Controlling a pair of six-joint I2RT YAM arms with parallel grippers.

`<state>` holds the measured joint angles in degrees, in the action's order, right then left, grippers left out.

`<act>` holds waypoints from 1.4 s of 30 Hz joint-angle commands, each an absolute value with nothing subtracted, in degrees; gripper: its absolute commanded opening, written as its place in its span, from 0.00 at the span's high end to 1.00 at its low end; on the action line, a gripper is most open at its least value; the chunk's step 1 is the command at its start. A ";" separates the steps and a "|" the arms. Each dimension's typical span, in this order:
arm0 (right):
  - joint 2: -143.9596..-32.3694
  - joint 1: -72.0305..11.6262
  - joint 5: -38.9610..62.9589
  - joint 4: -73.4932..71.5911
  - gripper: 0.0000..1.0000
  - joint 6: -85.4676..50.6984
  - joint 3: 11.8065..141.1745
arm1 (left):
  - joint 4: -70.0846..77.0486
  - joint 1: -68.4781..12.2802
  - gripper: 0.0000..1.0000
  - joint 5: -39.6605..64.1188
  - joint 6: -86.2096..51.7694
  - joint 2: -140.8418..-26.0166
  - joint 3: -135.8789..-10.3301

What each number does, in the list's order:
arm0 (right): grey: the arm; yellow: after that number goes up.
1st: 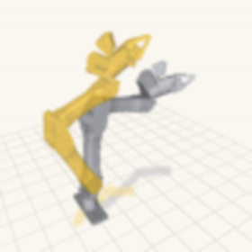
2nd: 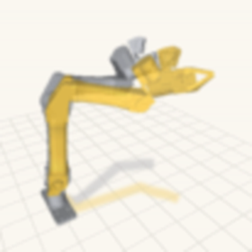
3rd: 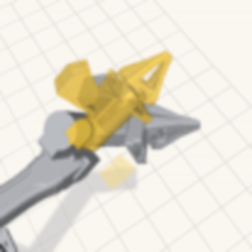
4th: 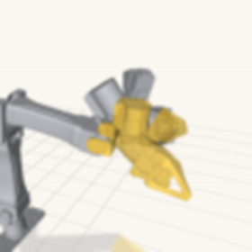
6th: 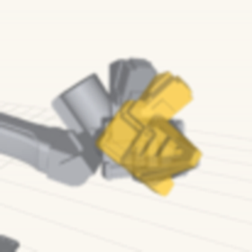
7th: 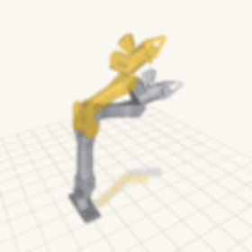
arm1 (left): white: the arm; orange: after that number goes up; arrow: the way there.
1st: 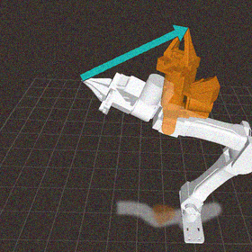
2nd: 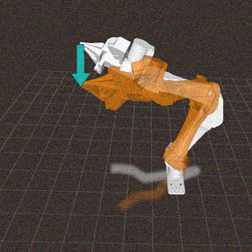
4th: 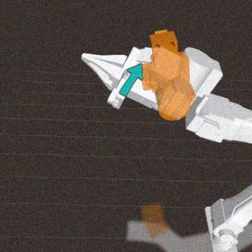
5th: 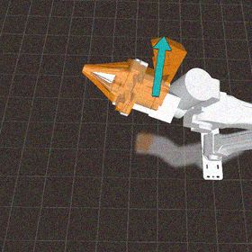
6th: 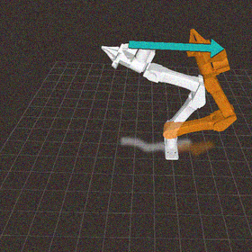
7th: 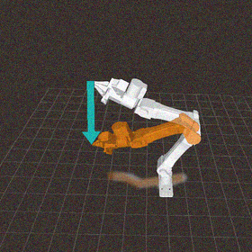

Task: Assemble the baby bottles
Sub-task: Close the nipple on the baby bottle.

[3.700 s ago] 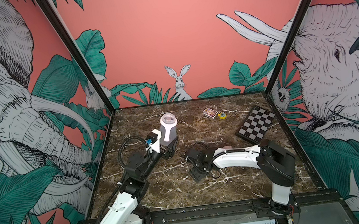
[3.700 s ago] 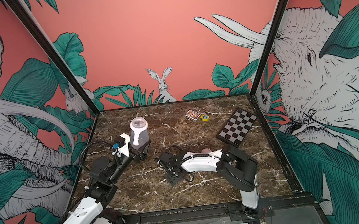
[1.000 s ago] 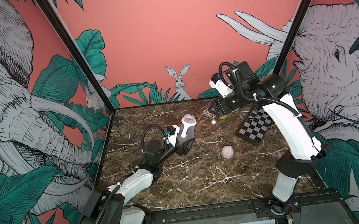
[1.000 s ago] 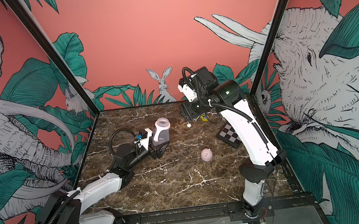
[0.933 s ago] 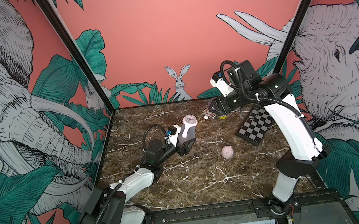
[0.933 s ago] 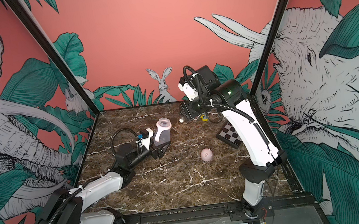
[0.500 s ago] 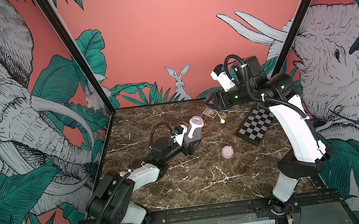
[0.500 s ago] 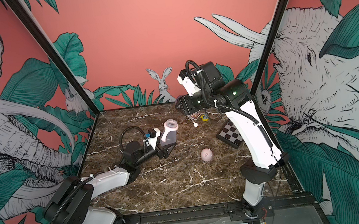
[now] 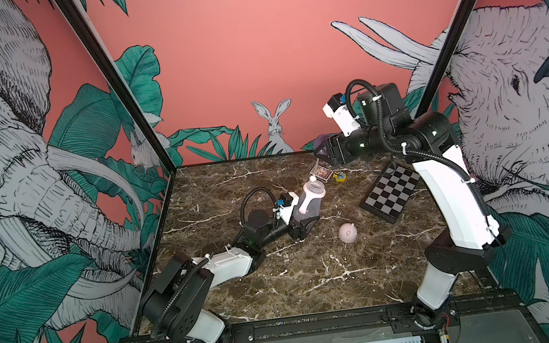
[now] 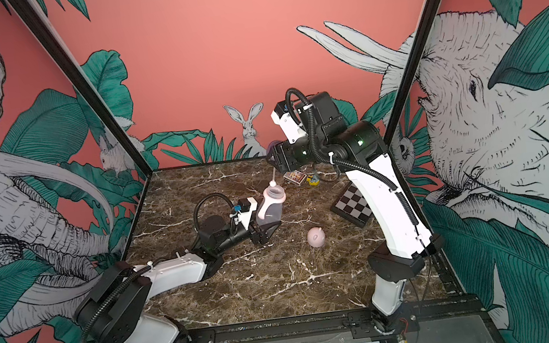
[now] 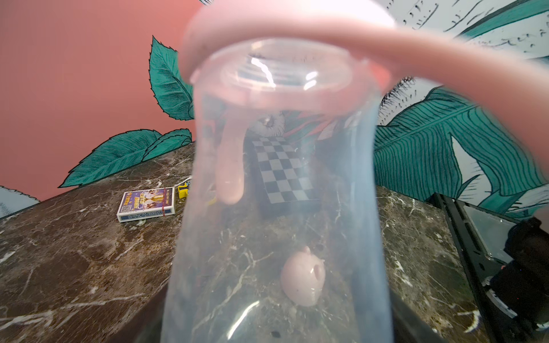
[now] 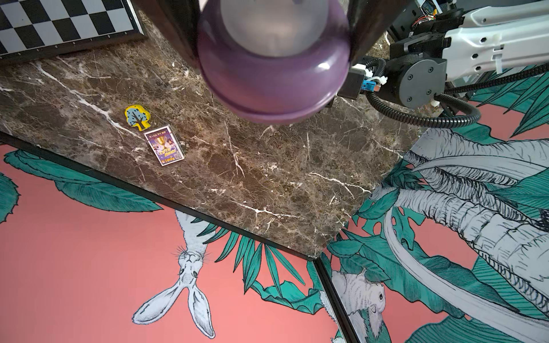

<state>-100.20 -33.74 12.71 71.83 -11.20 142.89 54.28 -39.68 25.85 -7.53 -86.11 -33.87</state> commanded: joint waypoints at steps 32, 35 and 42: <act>-92.74 -33.27 15.82 66.56 0.43 -9.84 128.89 | 57.02 -39.81 0.45 24.98 -6.12 -85.40 -37.85; -92.55 -33.00 16.62 69.16 0.43 -8.33 128.67 | 52.49 -39.89 0.45 24.81 -3.29 -82.42 -37.99; -93.18 -32.77 20.12 75.03 0.43 -5.39 128.35 | 44.65 -41.48 0.45 24.55 2.30 -76.74 -36.97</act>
